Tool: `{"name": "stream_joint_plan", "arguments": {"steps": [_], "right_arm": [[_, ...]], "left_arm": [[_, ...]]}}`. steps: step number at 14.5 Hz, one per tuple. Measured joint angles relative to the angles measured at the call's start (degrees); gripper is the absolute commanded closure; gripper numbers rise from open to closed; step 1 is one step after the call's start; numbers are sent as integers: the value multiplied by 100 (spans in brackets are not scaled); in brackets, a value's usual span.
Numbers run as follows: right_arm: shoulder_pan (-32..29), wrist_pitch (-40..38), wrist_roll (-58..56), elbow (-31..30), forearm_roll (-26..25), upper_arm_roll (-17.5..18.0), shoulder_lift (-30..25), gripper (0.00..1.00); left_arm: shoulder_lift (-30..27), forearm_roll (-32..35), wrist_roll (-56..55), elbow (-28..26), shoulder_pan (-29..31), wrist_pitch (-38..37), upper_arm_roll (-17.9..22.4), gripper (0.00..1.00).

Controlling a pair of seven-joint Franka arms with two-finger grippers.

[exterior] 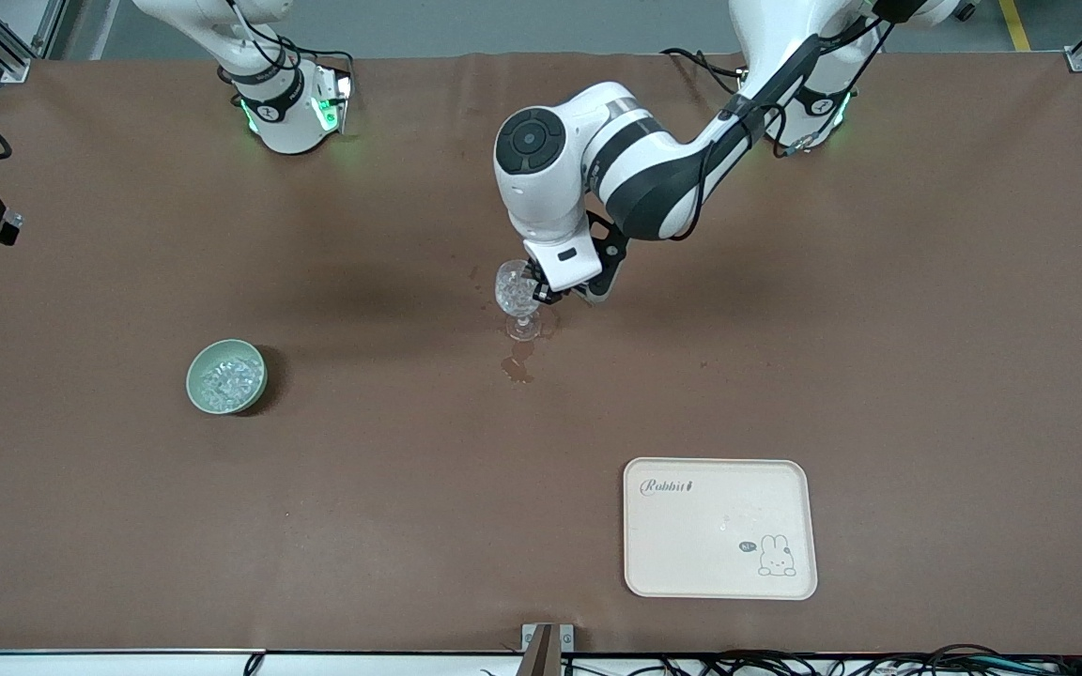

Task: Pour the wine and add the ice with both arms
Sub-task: 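Tilt the jigger over the wine glass with the left gripper to pour, then carry the jigger to the tray while the right gripper brings the ice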

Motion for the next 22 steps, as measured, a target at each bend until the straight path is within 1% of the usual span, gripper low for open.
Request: {"name": "stream_joint_plan", "arguments": {"steps": [3,8,14,19,21,22], "right_arm": [[0,0,0,0,0,-1,0,100],[0,0,0,0,0,-2,0,100],[0,0,0,0,0,-4,0,100],[-1,0,0,0,0,-6,0,100],[-1,0,0,0,0,-6,0,100],[-1,0,0,0,0,-6,0,100]], "left_arm": [[19,247,5,6,-39,0,1,100],[27,643,21,7,-273,-32,0,100],[57,1034,330,7,-430,-58,0,100],[61,1107,479,63,-458,-61,30,100],[73,1007,487,88,-273,-51,64,100],[84,819,507,110,-115,2,71,100]]}}
